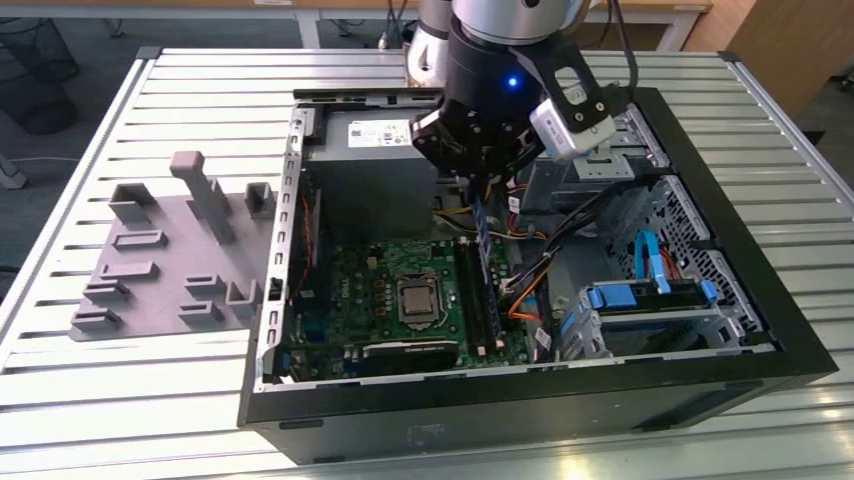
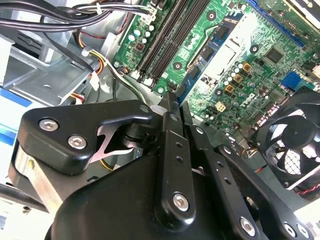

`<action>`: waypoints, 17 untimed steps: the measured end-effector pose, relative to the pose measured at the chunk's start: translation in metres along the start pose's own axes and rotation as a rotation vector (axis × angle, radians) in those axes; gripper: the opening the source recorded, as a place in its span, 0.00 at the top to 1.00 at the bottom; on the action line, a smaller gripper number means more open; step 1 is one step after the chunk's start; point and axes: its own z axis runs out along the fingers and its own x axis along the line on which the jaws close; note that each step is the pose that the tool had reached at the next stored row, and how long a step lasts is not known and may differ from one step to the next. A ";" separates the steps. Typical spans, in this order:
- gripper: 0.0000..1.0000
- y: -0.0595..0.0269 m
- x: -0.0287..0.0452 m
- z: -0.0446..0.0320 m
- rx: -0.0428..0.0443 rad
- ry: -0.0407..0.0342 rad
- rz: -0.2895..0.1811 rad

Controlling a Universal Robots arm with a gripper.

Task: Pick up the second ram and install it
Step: 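Insert the second ram into the second slot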

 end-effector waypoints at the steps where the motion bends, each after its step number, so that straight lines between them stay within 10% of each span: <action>1: 0.86 0.0000 -0.0002 0.0009 -0.0002 0.0009 -0.003; 17: 0.86 -0.0030 -0.0022 0.0122 -0.0003 0.0061 -0.004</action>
